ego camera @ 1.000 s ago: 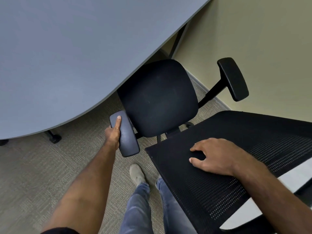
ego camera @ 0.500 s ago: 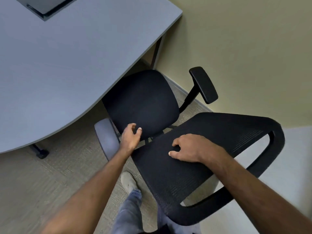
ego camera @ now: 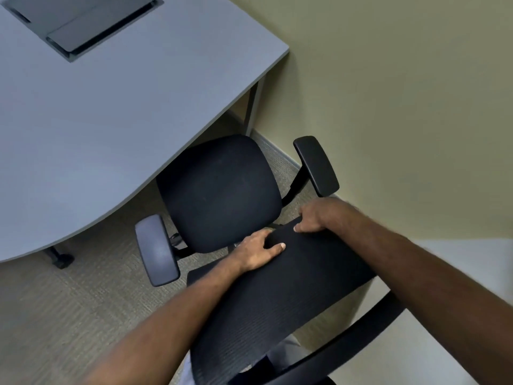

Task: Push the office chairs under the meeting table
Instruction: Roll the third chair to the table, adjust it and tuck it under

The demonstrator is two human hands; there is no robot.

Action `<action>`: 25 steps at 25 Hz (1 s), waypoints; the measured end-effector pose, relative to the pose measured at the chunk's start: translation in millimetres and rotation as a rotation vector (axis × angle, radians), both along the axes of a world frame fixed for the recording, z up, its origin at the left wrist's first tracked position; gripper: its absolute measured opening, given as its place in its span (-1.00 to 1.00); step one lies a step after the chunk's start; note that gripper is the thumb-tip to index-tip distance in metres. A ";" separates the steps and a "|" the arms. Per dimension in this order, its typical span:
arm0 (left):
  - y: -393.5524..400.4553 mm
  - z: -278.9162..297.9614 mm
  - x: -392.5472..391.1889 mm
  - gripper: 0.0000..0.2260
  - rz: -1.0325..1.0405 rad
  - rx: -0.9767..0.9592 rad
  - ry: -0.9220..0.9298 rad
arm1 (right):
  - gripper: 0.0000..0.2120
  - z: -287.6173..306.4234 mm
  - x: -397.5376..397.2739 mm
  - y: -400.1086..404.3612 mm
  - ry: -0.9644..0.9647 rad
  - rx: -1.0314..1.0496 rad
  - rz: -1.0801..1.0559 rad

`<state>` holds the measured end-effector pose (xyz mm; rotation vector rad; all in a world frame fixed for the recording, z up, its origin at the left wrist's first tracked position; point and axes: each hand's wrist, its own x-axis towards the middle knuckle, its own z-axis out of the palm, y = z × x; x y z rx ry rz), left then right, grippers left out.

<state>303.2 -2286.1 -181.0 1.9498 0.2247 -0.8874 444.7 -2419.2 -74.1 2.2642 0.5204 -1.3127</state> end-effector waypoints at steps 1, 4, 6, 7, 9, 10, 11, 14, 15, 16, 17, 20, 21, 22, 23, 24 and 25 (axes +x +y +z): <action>-3.5 -1.9 3.5 -0.38 0.006 -0.001 0.015 | -0.41 -7.7 16.4 -8.6 -0.029 0.045 0.019; -14.4 -10.0 11.7 -0.34 0.007 0.020 0.082 | -0.41 -32.3 61.3 -36.7 -0.110 0.219 -0.015; -21.7 -19.0 15.2 -0.31 0.016 0.032 0.113 | -0.39 -52.2 81.4 -53.9 -0.172 0.296 -0.009; -24.6 -23.7 16.6 -0.31 0.023 0.037 0.125 | -0.37 -62.5 88.0 -61.3 -0.200 0.317 0.001; -28.0 -32.9 20.3 -0.30 0.032 0.046 0.149 | -0.34 -82.8 98.9 -72.4 -0.247 0.354 0.008; -28.6 -36.7 21.1 -0.29 0.033 0.051 0.157 | -0.33 -91.6 102.8 -75.5 -0.270 0.376 0.005; -28.9 -40.7 21.7 -0.28 0.037 0.053 0.165 | -0.32 -99.7 107.2 -77.5 -0.291 0.403 -0.004; -28.6 -49.6 21.9 -0.27 0.060 0.063 0.197 | -0.31 -116.3 121.1 -77.0 -0.340 0.482 -0.051; -28.5 -52.3 22.5 -0.27 0.066 0.069 0.209 | -0.31 -121.0 126.9 -76.1 -0.349 0.502 -0.065; -28.1 -55.9 24.1 -0.26 0.069 0.077 0.224 | -0.31 -126.0 133.5 -74.7 -0.359 0.521 -0.079; -26.6 -55.1 20.4 -0.26 0.068 0.086 0.229 | -0.32 -127.6 134.0 -73.0 -0.376 0.537 -0.087; -24.8 -58.5 21.0 -0.27 0.076 0.111 0.248 | -0.35 -135.9 146.0 -70.3 -0.387 0.583 -0.140; -24.1 -58.8 20.8 -0.27 0.085 0.114 0.254 | -0.37 -140.2 148.7 -69.2 -0.390 0.605 -0.161; -24.5 -57.2 20.6 -0.27 0.091 0.115 0.254 | -0.39 -142.0 150.1 -70.4 -0.403 0.636 -0.193; -23.6 -57.4 19.8 -0.27 0.102 0.115 0.258 | -0.40 -145.2 152.5 -69.6 -0.405 0.682 -0.249; -22.2 -58.2 19.2 -0.27 0.113 0.113 0.266 | -0.40 -147.4 156.5 -68.4 -0.407 0.741 -0.338; -21.7 -58.4 18.4 -0.26 0.119 0.111 0.273 | -0.39 -149.1 160.3 -68.5 -0.411 0.793 -0.439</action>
